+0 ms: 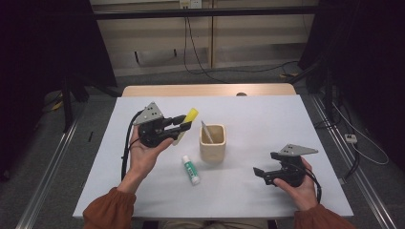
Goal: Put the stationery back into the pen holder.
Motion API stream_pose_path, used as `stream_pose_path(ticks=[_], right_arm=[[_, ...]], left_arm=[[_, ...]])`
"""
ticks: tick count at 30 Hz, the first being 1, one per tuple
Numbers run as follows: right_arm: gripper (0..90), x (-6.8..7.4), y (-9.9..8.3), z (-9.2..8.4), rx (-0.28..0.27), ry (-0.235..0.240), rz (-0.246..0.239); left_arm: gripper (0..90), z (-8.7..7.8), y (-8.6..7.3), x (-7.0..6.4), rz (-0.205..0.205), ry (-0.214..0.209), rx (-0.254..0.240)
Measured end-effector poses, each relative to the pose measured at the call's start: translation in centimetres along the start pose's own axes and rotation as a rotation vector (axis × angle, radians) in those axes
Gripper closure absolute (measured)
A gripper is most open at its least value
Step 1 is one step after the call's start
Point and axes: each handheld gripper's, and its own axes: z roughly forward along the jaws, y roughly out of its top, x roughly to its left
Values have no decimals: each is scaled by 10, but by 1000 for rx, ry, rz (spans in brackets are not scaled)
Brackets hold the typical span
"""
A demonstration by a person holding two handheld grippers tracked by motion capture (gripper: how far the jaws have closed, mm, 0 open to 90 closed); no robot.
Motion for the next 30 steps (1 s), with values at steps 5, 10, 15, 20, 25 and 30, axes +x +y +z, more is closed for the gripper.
stream_pose_path(ticks=[5, 10, 15, 20, 25, 30], right_arm=[[61, 0, 0, 1, 1, 0, 1], [61, 0, 0, 0, 1, 0, 1], [61, 0, 0, 0, 1, 0, 1], [61, 0, 0, 1, 2, 3, 1], [61, 0, 0, 1, 3, 4, 2], [61, 0, 0, 1, 3, 5, 3]], left_arm=[[669, 6, 4, -6, 9, 1, -14], [669, 13, 11, -10, 12, -16, -32], [669, 21, 10, -14, 10, -21, -30], [669, 24, 14, -15, 7, -19, -64], [669, 33, 15, -17, 8, -22, -70], [669, 43, 15, -18, -7, -31, -75]])
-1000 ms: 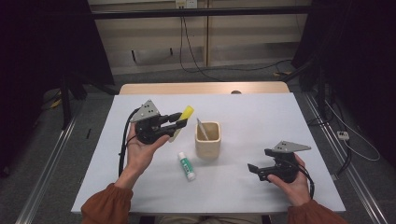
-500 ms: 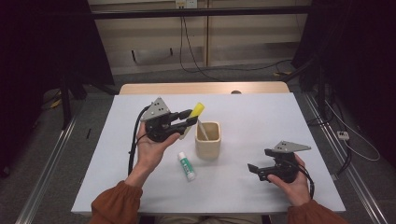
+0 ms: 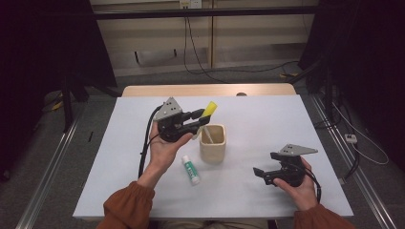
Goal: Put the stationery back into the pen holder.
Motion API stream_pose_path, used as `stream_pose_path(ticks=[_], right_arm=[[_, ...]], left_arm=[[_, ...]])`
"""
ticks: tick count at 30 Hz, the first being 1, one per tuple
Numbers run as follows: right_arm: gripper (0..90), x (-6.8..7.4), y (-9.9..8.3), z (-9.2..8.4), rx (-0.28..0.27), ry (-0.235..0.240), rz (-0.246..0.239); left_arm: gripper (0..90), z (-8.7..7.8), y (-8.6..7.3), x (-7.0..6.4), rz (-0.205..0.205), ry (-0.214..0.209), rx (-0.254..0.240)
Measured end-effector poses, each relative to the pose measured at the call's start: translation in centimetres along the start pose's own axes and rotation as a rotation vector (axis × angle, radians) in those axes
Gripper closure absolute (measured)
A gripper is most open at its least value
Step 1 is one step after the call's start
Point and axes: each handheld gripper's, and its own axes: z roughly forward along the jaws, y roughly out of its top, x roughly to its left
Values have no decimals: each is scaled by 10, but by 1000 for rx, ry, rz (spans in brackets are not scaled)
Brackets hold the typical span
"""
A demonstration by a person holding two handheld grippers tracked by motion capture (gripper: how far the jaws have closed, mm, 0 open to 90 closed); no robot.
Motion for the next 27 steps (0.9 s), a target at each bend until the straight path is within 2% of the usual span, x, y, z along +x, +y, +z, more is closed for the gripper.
stream_pose_path(ticks=[12, 18, 27], right_arm=[[61, 0, 0, 0, -1, 0, -4], [61, 0, 0, 0, -1, 1, -3], [61, 0, 0, 0, 0, 3, -1]], left_arm=[[669, 21, -1, -3, -22, 3, -35], [669, 31, -6, -5, -34, -18, -25], [669, 38, -15, -4, -36, -15, -8]])
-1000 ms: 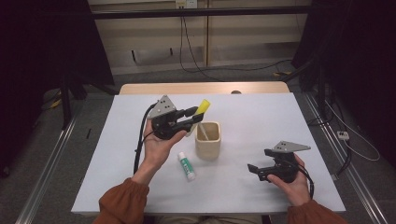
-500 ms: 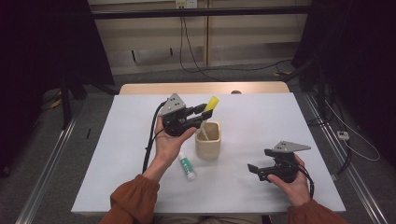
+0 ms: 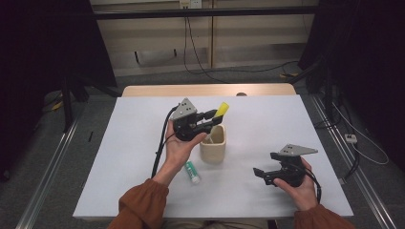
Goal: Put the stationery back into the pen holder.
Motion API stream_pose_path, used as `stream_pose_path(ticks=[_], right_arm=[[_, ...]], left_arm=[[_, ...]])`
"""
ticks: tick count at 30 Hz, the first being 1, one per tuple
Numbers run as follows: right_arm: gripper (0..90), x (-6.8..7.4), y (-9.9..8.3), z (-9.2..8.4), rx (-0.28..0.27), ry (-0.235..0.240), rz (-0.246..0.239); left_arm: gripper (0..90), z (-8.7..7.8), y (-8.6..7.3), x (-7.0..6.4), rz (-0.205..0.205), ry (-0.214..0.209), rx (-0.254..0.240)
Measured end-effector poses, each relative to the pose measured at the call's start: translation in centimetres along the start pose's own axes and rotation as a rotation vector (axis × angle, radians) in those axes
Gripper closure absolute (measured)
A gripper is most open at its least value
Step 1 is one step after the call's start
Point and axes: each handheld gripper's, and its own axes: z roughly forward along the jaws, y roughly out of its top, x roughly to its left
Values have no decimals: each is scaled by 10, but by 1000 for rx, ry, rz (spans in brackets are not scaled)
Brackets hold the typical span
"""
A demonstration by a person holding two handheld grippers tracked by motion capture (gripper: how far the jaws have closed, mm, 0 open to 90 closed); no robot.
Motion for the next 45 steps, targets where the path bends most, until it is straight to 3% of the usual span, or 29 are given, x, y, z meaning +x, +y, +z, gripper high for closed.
stream_pose_path(ticks=[23, 27, 33, 39, 42, 45], right_arm=[[61, 0, 0, 1, 2, 0, -2], [61, 0, 0, 0, 2, 0, -1], [61, 1, 0, 1, 4, 0, -1], [61, 0, 0, 1, 3, -2, -3], [61, 0, 0, 1, 4, -1, -2], [61, 0, 0, 1, 4, -2, -2]], left_arm=[[661, 8, -23, 3, -22, 0, 106], [510, 3, -18, 2, -20, 0, 82], [347, -3, -13, 0, -6, 13, 95], [219, -11, -11, 1, -8, 30, 130], [167, -15, -11, 3, -41, 15, 162], [145, -21, -10, 3, -30, 19, 182]])
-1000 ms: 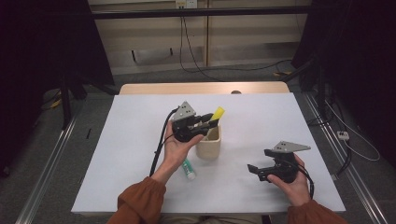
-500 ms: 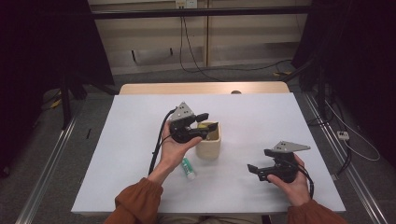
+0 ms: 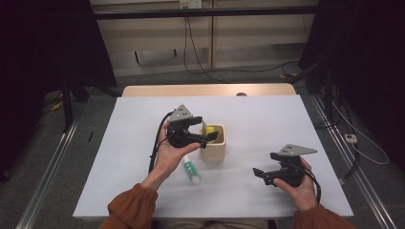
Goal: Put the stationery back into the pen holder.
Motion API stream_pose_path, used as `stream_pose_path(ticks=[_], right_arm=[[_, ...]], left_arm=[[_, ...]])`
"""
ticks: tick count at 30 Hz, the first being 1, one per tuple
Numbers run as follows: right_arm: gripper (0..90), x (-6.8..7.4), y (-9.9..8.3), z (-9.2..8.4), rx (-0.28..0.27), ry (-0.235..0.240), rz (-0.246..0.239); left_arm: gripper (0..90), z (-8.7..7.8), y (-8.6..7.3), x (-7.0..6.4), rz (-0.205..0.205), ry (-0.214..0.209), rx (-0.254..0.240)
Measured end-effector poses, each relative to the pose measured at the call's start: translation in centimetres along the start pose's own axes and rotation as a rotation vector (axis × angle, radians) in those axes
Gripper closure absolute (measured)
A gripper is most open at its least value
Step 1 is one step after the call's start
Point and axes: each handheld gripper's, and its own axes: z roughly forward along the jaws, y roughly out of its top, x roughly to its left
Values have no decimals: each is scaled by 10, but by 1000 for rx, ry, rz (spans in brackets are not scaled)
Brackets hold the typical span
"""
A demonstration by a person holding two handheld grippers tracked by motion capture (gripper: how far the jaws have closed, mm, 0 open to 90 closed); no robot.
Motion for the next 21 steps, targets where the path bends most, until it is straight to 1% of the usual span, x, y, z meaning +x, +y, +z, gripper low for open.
stream_pose_path(ticks=[5, 8, 11, 13, 17, 21], right_arm=[[61, 0, 0, 0, 2, -2, 2], [61, 0, 0, 0, 3, -3, 3], [61, 0, 0, 1, 3, -4, 3], [61, 1, 0, 1, 3, -5, 3], [65, 1, 0, 1, 4, -5, 2], [66, 1, 0, 1, 6, -6, 3]], left_arm=[[89, -11, -4, 3, -10, 14, 5], [70, -17, -9, 5, -9, 22, 21], [65, -22, -15, 6, 2, 46, 33], [64, -27, -18, 7, -2, 53, 26], [64, -37, -24, 11, -4, 72, 40], [64, -48, -34, 14, -9, 96, 54]])
